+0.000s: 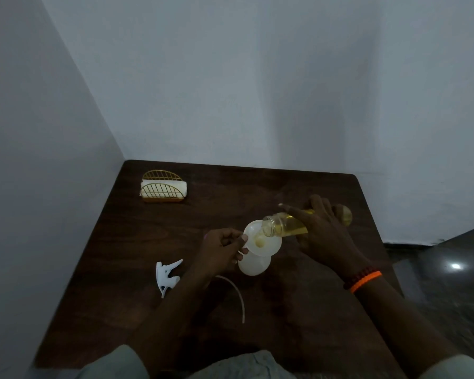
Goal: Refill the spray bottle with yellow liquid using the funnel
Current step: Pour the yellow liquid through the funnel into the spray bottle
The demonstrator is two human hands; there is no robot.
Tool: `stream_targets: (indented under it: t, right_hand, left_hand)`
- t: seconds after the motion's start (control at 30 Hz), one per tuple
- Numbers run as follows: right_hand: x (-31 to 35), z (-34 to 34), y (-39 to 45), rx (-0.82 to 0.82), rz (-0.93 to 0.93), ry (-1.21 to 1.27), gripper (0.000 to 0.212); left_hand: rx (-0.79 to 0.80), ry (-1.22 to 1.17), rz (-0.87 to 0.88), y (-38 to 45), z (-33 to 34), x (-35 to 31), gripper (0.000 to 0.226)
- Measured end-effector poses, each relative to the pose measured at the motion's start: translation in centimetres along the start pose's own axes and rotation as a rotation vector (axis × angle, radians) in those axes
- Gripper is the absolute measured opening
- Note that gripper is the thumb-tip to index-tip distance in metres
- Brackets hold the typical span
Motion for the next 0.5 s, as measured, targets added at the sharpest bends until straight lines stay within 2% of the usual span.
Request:
stream_targets:
  t: [0.5]
  right_hand:
    - [-0.04,-0.21,0.01,0.007,0.0,-0.007,0.081]
  left_hand:
    - [-0.017,0.034,0.009,-0.07,-0.11,-0.05,0.015]
Point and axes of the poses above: each hand's wrist, its own y-axis towards the middle knuckle, its own z-axis out of the palm, x = y × z, the point moved 7 cm from there along y, towards the middle knuckle, and after that the axes turned 14 degrees about -z, right-handed, at the moved point
